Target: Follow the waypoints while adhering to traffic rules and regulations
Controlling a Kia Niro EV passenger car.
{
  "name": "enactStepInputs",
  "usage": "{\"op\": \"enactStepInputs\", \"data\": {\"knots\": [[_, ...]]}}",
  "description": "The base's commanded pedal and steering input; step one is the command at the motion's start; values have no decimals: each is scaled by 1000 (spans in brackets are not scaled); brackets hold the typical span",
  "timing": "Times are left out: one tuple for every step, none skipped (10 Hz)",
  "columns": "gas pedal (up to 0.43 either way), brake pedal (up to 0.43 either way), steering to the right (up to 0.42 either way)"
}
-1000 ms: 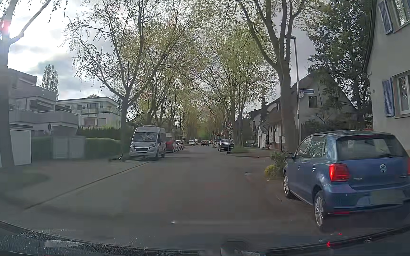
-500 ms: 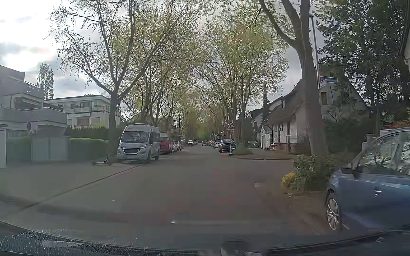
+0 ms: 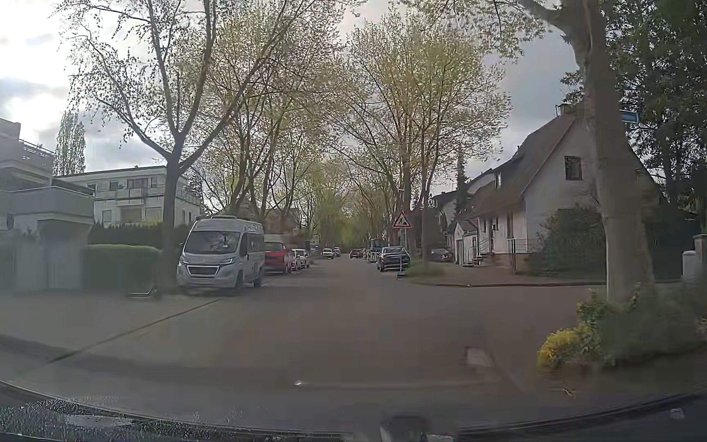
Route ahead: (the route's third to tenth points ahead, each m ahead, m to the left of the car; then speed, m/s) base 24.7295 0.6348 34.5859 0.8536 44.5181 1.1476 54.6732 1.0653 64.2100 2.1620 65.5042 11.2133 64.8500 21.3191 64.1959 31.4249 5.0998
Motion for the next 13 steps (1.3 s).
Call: {"op": "enactStepInputs", "data": {"knots": [[0,0,0],[0,0,0],[0,0,-3],[0,0,-7],[0,0,-8],[0,0,-9],[0,0,-12],[0,0,-15],[0,0,-15],[0,0,-15],[8,0,-14],[28,0,-14],[59,0,-15]]}}
